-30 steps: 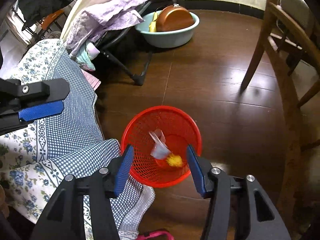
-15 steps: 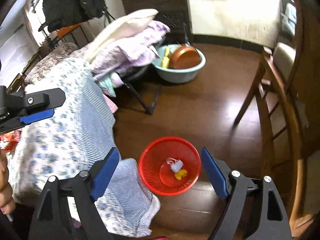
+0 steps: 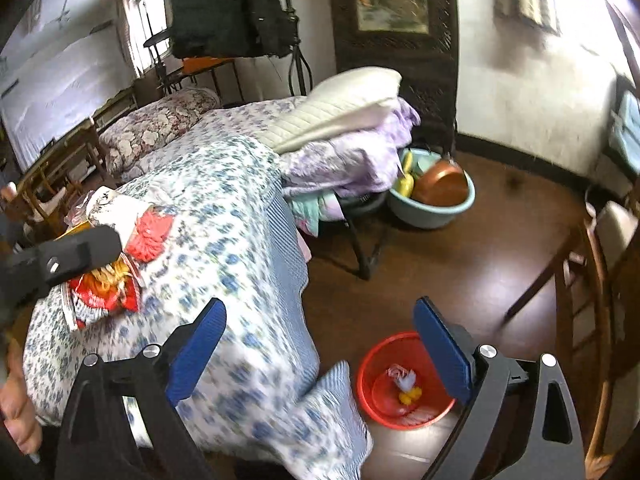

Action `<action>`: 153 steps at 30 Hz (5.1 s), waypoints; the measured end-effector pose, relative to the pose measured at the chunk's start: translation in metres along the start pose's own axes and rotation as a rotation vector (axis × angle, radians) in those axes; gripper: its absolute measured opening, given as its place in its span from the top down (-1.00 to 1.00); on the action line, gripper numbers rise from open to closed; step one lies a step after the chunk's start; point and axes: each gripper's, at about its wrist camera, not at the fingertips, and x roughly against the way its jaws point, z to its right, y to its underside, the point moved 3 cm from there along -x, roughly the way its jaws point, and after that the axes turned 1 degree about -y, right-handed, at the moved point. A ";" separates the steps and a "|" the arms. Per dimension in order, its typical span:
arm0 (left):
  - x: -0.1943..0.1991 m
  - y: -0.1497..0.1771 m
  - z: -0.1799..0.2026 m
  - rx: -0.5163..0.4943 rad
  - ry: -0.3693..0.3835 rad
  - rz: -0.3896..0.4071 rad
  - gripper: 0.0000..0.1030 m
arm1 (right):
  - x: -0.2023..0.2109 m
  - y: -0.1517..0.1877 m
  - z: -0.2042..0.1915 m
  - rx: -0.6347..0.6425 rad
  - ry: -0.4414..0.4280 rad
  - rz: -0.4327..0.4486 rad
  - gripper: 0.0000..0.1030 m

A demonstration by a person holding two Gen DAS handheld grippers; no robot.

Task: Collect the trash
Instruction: 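Return to the bed and grasp the silver snack bag with left gripper, then grasp the red mesh bundle with the right gripper, then drop the snack bag and red mesh bundle into the red wastebasket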

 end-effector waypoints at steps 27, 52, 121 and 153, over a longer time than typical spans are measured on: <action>-0.032 0.041 -0.089 -0.056 -0.133 -0.199 -0.62 | -0.044 0.011 -0.048 -0.057 -0.184 -0.011 -0.85; 0.039 0.018 -0.135 0.151 -0.173 0.031 0.43 | -0.054 0.000 -0.108 0.163 -0.223 -0.030 -0.85; -0.098 0.040 0.104 -0.146 0.272 -0.268 0.43 | -0.045 0.074 0.141 -0.119 -0.059 -0.147 0.34; -0.250 0.098 0.182 -0.112 0.276 -0.633 0.42 | -0.149 0.164 0.202 -0.290 -0.091 -0.365 0.34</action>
